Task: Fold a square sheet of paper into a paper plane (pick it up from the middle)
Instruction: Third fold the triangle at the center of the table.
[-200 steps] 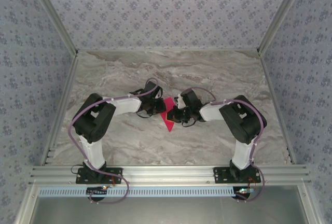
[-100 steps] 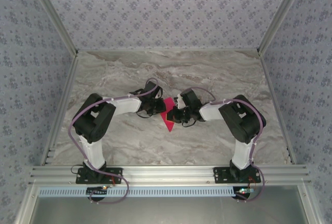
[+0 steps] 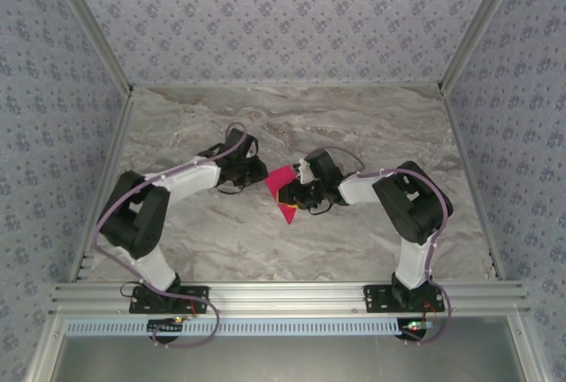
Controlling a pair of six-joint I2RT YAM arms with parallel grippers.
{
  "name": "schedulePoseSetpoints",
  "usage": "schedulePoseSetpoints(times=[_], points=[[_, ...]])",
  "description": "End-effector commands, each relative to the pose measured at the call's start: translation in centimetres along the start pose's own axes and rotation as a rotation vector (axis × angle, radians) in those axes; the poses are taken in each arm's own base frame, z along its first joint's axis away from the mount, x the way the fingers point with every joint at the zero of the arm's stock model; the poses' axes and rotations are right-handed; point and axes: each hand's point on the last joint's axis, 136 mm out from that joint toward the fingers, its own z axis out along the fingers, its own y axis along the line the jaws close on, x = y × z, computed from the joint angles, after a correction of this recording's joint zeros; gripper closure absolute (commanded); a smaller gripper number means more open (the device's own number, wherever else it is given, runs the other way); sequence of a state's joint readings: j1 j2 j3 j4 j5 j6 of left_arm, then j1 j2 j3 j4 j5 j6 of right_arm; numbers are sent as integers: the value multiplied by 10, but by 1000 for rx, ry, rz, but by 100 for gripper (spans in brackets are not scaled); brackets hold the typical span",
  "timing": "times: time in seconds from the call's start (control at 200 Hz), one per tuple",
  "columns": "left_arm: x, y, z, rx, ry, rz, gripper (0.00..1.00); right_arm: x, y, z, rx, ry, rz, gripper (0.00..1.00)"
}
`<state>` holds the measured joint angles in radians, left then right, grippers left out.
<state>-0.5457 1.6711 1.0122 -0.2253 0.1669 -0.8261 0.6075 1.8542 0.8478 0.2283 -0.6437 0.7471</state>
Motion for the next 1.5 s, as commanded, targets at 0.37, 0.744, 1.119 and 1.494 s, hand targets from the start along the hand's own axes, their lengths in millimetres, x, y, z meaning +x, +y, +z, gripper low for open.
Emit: schedulePoseSetpoints(times=[0.37,0.744,1.119,1.494], points=[[34,-26,-11,165,73,18,82,19,-52,6,161,34,74,93],[69,-36,25,163,170,38,99,22,-57,5,189,39,73,100],[73,-21,39,76,183,42,100,21,-57,5,189,39,76,100],[77,-11,39,25,202,65,100,21,-57,5,191,37,79,100]])
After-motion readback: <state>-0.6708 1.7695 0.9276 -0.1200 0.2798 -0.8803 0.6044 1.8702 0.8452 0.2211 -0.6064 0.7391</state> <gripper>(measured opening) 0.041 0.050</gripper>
